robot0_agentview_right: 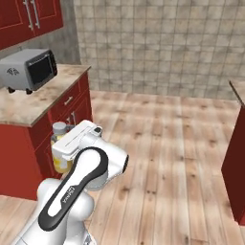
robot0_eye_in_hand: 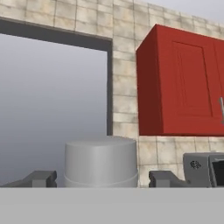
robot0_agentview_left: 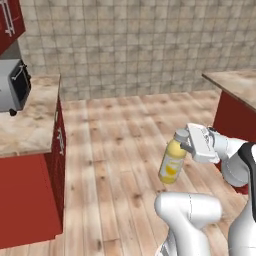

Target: There is a wine glass and glass cup on the dining counter. Place the wine bottle next to the wine glass and the juice bottle next to the glass cup.

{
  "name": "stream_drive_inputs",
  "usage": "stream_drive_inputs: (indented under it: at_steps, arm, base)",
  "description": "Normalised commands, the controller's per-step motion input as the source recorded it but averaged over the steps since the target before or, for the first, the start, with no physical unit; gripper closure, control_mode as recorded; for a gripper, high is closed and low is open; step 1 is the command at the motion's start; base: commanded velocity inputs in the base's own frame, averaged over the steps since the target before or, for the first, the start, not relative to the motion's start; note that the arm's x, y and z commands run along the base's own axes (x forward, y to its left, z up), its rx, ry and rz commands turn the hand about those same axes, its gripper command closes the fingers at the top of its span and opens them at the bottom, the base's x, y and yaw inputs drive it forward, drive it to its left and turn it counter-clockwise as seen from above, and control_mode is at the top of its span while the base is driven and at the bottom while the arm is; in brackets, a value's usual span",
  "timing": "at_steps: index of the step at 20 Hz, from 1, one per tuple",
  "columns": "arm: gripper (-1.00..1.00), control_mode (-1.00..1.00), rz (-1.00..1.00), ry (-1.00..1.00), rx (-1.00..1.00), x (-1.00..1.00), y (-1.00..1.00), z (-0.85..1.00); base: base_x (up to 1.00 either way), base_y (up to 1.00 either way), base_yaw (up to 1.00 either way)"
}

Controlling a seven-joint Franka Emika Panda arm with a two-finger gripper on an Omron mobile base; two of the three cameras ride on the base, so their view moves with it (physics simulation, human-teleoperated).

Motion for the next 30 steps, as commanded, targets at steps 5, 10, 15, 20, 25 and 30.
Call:
stream_drive_inputs:
  at_steps: [5,10,15,20,25,30]
  arm:
    - [1.0,1.0,0.0,0.0,0.0,0.0,0.0,0.0]
    - [1.0,1.0,0.0,0.0,0.0,0.0,0.0,0.0]
    - [1.0,1.0,0.0,0.0,0.0,0.0,0.0,0.0]
    - [1.0,1.0,0.0,0.0,0.0,0.0,0.0,0.0]
    - [1.0,1.0,0.0,0.0,0.0,0.0,0.0,0.0]
    - [1.0,1.0,0.0,0.0,0.0,0.0,0.0,0.0]
  base:
    - [0.94,0.0,0.0]
    - [0.94,0.0,0.0]
    - [0.92,0.0,0.0]
    - [0.91,-0.01,0.0]
    - [0.9,-0.03,0.0]
    - [0.85,-0.02,-0.02]
